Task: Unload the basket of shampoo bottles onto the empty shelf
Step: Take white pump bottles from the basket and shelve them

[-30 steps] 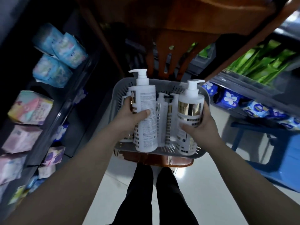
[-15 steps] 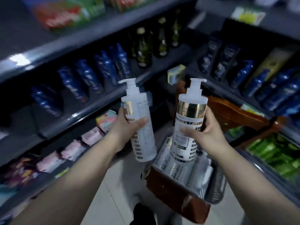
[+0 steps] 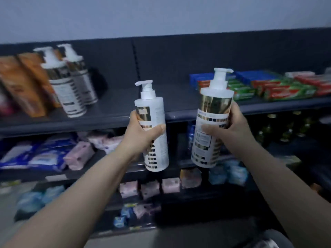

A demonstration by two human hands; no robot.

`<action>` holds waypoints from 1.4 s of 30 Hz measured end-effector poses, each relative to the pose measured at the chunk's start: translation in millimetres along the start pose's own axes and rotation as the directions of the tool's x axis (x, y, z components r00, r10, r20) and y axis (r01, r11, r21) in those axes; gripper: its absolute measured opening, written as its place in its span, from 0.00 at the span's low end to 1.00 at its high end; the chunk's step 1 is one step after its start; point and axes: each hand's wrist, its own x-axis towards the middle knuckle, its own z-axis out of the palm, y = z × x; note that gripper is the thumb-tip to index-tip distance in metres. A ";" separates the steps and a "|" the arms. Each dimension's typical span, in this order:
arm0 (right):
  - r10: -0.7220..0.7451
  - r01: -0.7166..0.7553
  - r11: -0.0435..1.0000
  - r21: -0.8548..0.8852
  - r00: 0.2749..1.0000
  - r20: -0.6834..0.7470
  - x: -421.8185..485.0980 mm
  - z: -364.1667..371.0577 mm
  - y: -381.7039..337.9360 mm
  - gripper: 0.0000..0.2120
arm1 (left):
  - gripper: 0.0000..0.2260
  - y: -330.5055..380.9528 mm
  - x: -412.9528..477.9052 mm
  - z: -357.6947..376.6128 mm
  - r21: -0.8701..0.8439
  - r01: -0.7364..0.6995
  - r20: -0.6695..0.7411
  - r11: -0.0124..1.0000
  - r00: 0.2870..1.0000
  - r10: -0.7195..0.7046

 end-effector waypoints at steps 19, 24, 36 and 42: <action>-0.152 0.134 0.983 0.122 0.975 0.160 227.2 244.1 -26.3 0.39 | 0.34 -6.1 102.0 -190.2 0.165 -0.033 -0.470 0.986 0.876 0.108; -0.107 0.068 0.983 0.170 0.967 0.233 298.6 279.7 -5.8 0.37 | 0.35 -2.2 130.8 -183.1 0.185 -0.026 -0.500 0.982 0.858 0.117; -0.061 -0.015 0.987 0.158 0.883 0.466 415.0 367.5 52.2 0.39 | 0.38 14.5 172.8 -156.8 0.231 0.030 -0.563 0.972 0.819 0.108; -0.091 0.014 0.990 0.140 0.823 0.561 430.3 399.3 54.0 0.39 | 0.33 11.5 178.9 -150.9 0.237 0.080 -0.649 0.968 0.755 0.097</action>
